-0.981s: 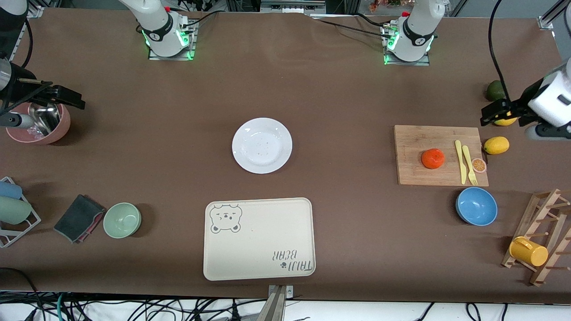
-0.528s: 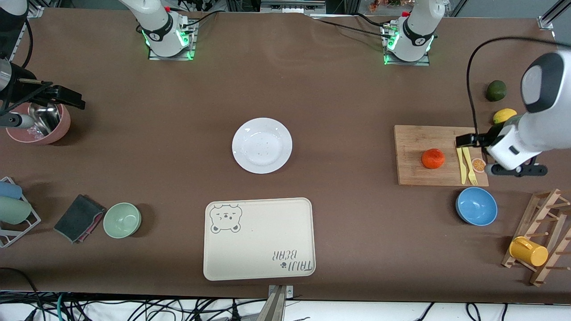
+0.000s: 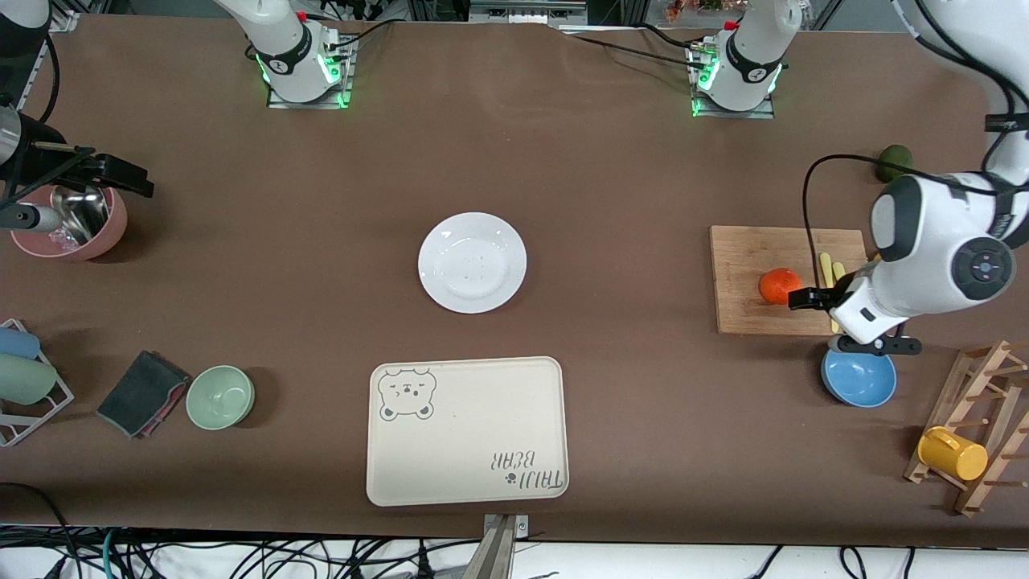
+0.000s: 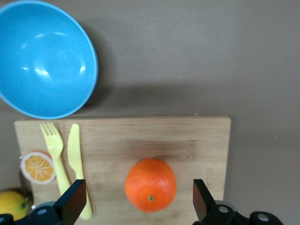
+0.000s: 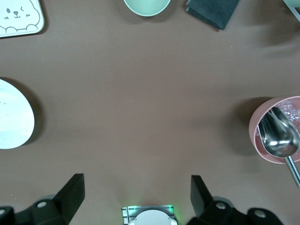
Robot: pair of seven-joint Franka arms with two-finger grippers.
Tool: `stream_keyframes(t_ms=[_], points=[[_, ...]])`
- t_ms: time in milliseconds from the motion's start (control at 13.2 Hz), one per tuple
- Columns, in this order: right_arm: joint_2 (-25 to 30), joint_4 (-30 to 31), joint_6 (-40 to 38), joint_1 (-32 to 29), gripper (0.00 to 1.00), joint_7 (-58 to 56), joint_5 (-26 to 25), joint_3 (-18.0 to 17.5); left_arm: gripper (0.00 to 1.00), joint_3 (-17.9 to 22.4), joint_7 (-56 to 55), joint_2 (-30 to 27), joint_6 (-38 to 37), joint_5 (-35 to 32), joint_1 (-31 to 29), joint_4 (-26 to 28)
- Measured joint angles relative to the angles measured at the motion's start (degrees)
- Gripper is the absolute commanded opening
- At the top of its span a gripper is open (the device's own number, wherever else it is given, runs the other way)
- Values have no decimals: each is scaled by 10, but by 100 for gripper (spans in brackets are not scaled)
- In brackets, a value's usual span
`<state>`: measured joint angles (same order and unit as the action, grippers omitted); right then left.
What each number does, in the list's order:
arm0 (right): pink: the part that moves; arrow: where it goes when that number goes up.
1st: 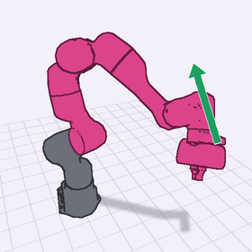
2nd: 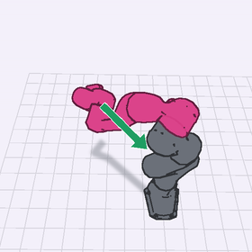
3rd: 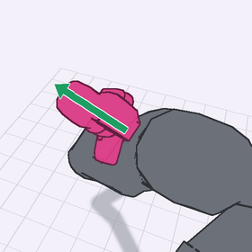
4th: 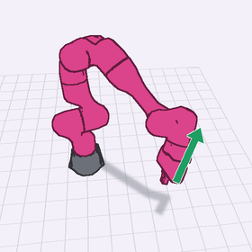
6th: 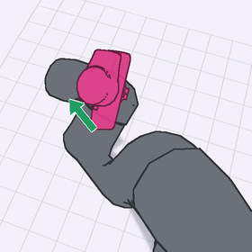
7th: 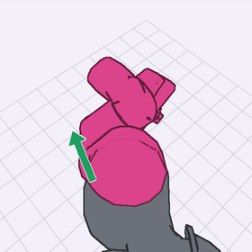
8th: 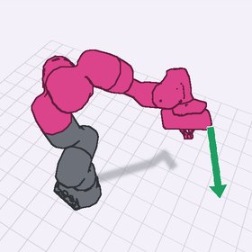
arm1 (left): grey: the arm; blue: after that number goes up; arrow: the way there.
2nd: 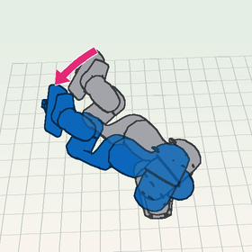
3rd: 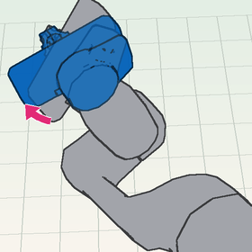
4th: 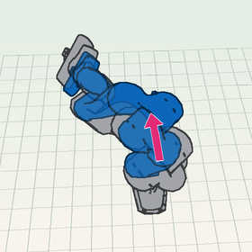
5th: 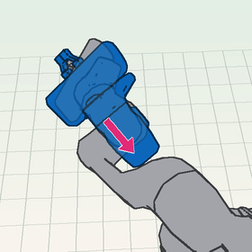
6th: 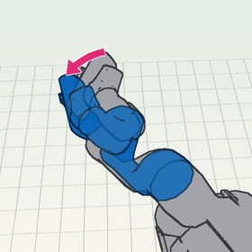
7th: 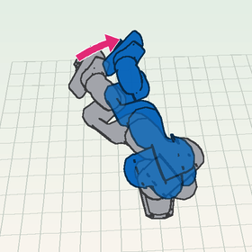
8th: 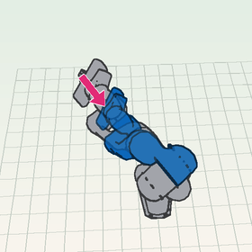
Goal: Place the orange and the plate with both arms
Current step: 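Reach the left gripper down to the orange on the cutting board, then close the left gripper around the orange and lift it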
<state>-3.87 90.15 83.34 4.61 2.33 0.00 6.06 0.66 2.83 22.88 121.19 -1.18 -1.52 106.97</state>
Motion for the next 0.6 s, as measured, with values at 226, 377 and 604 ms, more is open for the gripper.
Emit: stream_keyframes(t_ms=[226,377,604], points=[[0,0,0,0,100,0,0,0,100,-3,2,-1,93,0,0,73],[0,0,0,0,100,0,0,0,100,-4,3,-1,128,0,1,100],[0,0,0,0,100,0,0,0,100,-5,7,-2,138,0,1,120]])
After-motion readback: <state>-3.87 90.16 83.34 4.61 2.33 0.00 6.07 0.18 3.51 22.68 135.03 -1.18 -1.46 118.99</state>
